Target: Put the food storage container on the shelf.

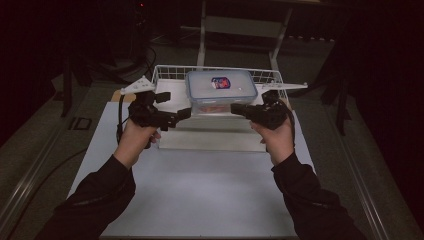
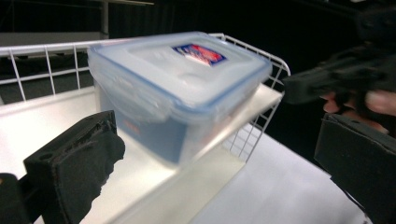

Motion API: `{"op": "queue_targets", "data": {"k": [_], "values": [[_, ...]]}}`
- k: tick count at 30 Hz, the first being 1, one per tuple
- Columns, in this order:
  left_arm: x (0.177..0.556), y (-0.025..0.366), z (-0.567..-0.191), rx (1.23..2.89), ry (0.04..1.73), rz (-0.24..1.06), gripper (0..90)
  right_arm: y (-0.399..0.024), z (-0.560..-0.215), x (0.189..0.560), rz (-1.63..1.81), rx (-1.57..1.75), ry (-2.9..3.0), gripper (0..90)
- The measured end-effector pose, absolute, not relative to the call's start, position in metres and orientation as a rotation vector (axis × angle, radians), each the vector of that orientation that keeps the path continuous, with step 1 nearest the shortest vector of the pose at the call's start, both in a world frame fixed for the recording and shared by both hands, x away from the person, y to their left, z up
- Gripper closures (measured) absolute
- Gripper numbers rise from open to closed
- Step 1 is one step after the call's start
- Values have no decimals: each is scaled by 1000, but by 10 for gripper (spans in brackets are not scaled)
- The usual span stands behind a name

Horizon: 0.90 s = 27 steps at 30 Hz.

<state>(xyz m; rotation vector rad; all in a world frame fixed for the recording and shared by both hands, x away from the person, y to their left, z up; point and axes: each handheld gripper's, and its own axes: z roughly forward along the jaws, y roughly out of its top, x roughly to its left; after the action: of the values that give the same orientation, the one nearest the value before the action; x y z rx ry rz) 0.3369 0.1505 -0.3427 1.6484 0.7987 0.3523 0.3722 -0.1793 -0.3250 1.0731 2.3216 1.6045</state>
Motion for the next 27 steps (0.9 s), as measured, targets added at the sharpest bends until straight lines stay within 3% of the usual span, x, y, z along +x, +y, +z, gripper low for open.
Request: {"op": "queue_targets", "data": {"k": [13, 27], "values": [[297, 148, -392, 1702, 795, 415, 0, -148, -344, 391, 1516, 1085, 2340, 900], [294, 144, -395, 1714, 777, 416, 0, -128, -344, 408, 1521, 1107, 2340, 899]]}}
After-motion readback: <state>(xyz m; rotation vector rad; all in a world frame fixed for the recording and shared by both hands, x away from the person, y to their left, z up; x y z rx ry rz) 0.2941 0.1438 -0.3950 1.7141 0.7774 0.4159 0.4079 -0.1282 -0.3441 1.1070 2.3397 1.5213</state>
